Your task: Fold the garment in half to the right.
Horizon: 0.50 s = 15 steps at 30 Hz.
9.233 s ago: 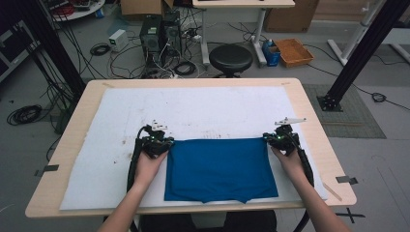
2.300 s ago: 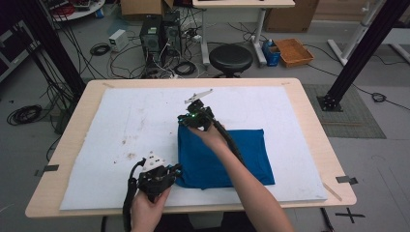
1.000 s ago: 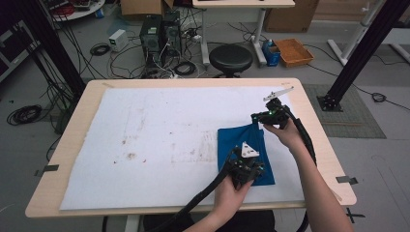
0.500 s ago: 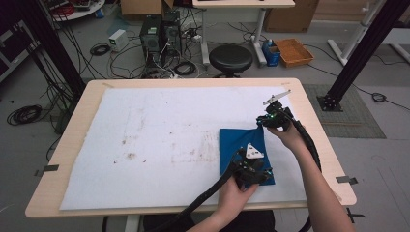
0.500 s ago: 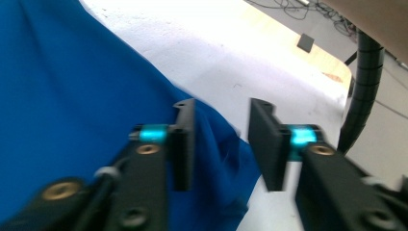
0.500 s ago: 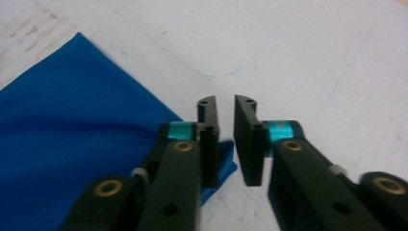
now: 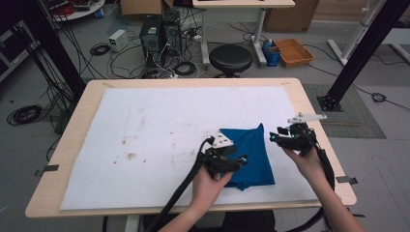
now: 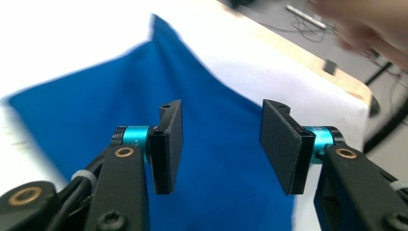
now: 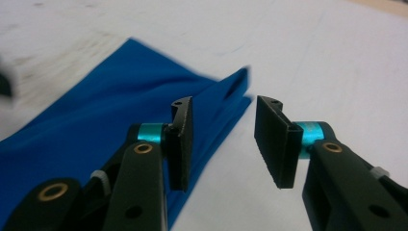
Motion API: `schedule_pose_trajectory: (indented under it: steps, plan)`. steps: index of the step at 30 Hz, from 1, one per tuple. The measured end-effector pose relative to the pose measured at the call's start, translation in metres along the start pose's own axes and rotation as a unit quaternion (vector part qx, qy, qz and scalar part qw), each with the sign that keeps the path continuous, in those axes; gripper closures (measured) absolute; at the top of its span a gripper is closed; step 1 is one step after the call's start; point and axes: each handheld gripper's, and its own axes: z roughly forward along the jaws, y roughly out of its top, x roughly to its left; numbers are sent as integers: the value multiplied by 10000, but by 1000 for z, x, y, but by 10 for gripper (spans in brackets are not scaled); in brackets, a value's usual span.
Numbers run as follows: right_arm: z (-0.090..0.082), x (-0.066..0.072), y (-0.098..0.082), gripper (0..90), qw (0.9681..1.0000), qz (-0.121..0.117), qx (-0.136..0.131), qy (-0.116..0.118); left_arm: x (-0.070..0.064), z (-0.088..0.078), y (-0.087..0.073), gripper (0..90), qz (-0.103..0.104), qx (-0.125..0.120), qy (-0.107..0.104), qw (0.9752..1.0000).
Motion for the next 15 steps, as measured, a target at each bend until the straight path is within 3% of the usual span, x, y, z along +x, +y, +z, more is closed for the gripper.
schedule_pose_trajectory:
  steps: [1, 3, 4, 7, 13, 15]
  plan:
    - [-10, 11, -19, 574, 9997, 135, -39, 220, 6, -6, 0, 500, 51, 7, 77, 10000]
    - [-13, 17, -28, 577, 9995, 156, -34, 282, 16, -17, -1, 500, 96, -8, 269, 9996]
    - [-18, 27, -45, 597, 9980, 296, -54, 548, 22, -24, -2, 499, 59, -52, 330, 9994]
    - [-22, 35, -58, 605, 9962, 464, -107, 731, 36, -44, -5, 492, -6, -174, 531, 9984]
    - [-28, 48, -76, 601, 9964, 538, -68, 645, 59, -83, -13, 489, -6, -459, 972, 9942]
    - [-24, 49, -78, 608, 9957, 564, 23, 737, 67, -92, -16, 486, -86, -533, 1063, 9929]
